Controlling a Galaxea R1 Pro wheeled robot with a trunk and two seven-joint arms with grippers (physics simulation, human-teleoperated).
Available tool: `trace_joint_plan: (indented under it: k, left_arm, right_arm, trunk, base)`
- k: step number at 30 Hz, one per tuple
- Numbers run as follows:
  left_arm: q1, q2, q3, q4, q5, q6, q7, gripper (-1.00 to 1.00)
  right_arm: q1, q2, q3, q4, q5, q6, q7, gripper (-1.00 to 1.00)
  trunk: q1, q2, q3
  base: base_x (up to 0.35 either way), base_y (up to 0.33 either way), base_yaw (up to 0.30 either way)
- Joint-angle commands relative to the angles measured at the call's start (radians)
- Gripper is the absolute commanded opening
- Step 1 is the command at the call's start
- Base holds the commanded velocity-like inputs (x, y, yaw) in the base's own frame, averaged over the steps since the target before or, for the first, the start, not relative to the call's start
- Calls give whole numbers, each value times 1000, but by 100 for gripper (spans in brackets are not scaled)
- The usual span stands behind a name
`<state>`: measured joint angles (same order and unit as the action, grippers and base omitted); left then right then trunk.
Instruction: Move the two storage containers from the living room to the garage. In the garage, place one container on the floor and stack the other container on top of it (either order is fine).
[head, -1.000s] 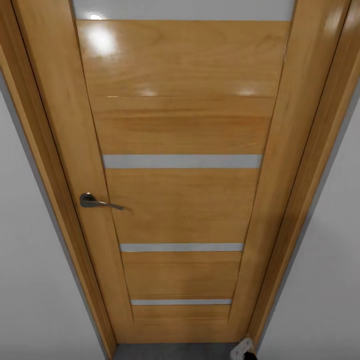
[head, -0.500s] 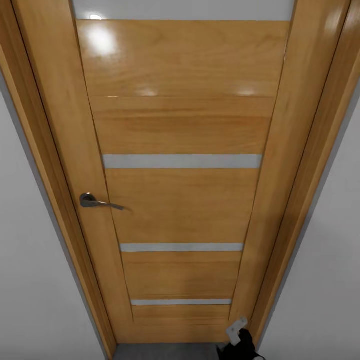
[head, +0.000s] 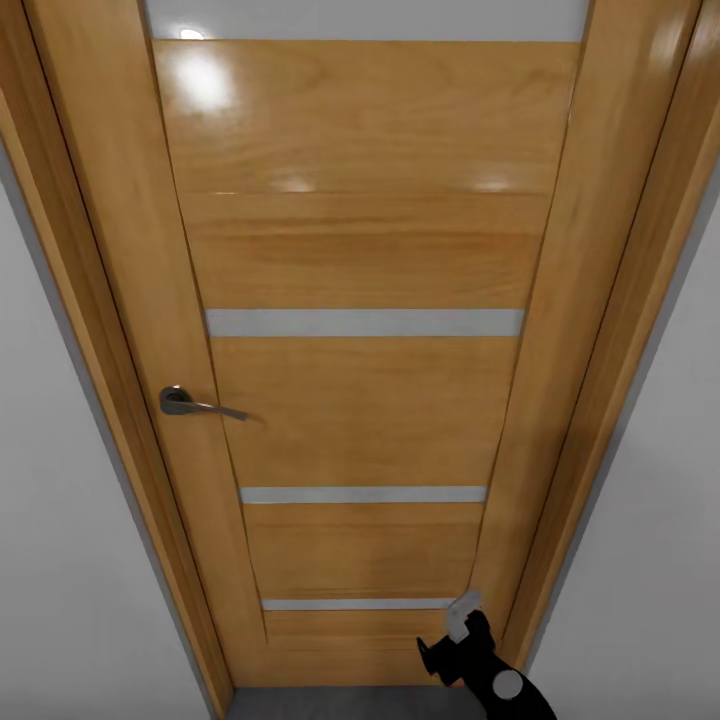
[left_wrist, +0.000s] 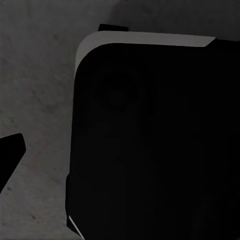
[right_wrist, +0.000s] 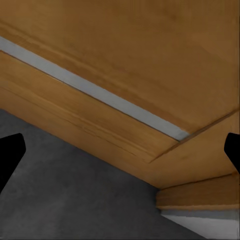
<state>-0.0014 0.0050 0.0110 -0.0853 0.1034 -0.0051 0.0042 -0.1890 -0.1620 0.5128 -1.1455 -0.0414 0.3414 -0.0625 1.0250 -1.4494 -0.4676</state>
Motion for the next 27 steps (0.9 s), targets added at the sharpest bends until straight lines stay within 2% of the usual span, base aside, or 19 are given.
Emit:
trace_joint_plan:
  k: [1,4,12,19,27]
  left_arm:
    - [0,0,0,-1,10,0,0,100]
    - [0,1,0,-1,10,0,0,100]
    - [0,1,0,-1,10,0,0,100]
    - [0,1,0,-1,10,0,0,100]
    - [0,1,0,-1,10,0,0,100]
  right_arm:
    - [-1,-6,3,-30,-5,16,-7,100]
    - [0,-21,-2,-92,-5,47,-7,100]
    - [-1,-42,-6,-195,-5,99,-9,100]
    - [-1,-46,-9,-264,-5,145,-35,100]
    - [-1,-46,-11,-285,-5,162,-57,100]
  trunk:
    - [0,-1,-1]
    - [0,-1,-1]
    - [0,-1,-1]
    - [0,-1,-1]
    - [0,-1,-1]
  base:
    - [0,0,0]
    - [0,0,0]
    - [0,0,0]
    - [0,0,0]
    - [0,0,0]
